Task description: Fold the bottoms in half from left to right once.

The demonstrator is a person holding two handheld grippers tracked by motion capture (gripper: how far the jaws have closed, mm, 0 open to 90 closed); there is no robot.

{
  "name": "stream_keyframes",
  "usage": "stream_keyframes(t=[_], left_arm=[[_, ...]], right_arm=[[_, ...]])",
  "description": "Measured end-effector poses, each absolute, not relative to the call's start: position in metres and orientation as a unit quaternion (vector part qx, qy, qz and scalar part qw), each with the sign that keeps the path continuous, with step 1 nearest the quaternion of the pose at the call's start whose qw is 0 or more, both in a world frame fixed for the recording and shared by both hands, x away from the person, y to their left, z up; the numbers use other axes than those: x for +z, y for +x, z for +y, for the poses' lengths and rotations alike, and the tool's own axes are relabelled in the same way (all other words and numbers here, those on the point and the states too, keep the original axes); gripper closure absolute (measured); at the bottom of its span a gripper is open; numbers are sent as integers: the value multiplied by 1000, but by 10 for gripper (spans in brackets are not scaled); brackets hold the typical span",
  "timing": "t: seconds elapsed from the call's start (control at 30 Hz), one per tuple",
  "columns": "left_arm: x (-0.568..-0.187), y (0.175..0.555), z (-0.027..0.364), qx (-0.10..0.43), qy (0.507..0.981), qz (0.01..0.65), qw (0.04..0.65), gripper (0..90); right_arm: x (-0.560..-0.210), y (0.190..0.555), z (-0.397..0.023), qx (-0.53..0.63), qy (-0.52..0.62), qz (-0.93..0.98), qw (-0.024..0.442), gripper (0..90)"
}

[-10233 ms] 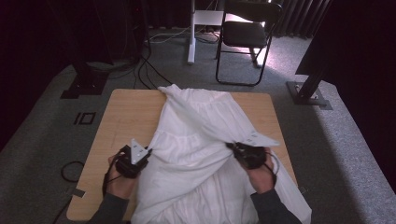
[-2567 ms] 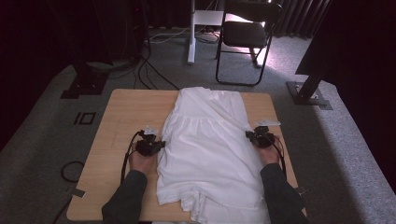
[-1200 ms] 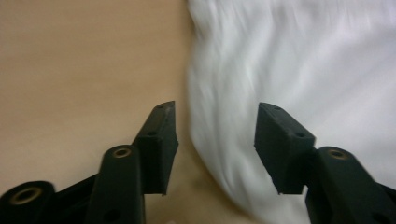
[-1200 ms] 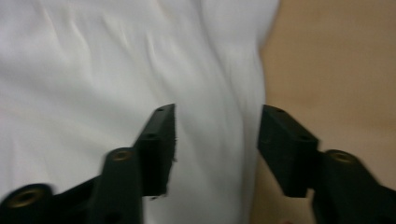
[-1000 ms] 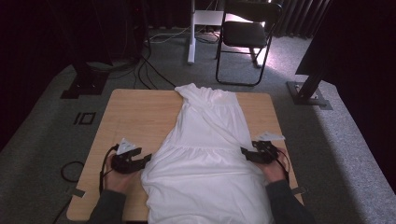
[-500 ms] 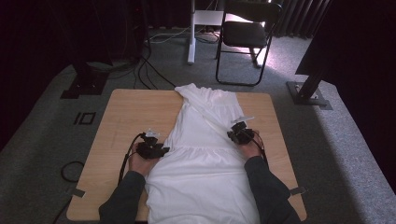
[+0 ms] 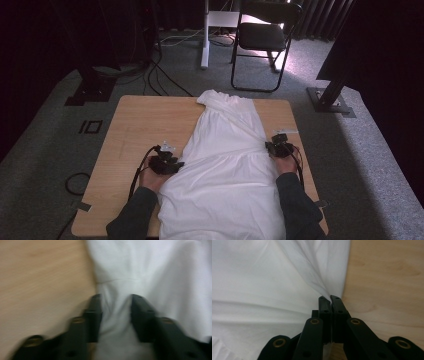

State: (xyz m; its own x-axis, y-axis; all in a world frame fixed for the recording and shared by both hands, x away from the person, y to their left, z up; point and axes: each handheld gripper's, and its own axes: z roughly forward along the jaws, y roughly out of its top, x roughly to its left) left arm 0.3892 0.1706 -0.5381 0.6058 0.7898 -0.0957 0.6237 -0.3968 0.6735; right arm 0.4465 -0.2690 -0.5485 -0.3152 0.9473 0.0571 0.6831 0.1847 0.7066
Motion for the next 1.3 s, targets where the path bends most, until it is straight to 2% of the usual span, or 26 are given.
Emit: stream_keyframes(t=[0.2, 0.3, 0.43, 0.47, 0.5, 0.53, 0.6, 0.67, 0.87, 1.17, 1.3], left_arm=[[-516, 417, 159, 139, 808, 436, 371, 448], [-520, 434, 139, 134, 815, 435, 359, 397], [-533, 444, 120, 128, 824, 433, 343, 385], [-536, 445, 117, 127, 827, 433, 335, 399], [-539, 446, 116, 125, 833, 430, 326, 460], [-541, 445, 116, 127, 836, 424, 324, 610], [-541, 444, 121, 118, 835, 427, 327, 793], [-541, 441, 127, 116, 832, 430, 332, 856], [-545, 406, 149, 129, 825, 426, 349, 872], [-551, 321, 181, 119, 824, 413, 369, 870], [-549, 302, 180, 123, 839, 393, 355, 861]], right_arm=[[-550, 448, -265, 316, 549, 747, 201, 876], [-550, 449, -266, 318, 554, 744, 197, 875], [-551, 449, -267, 322, 553, 744, 195, 875], [-551, 449, -268, 323, 553, 743, 194, 875], [-551, 449, -268, 324, 553, 743, 193, 875], [-551, 448, -268, 327, 553, 742, 193, 875], [-552, 447, -268, 327, 552, 741, 195, 876], [-552, 445, -268, 330, 553, 740, 195, 876], [-552, 418, -257, 332, 538, 753, 185, 882], [-555, 329, -248, 350, 490, 784, 151, 881], [-556, 300, -248, 353, 481, 791, 137, 882]])
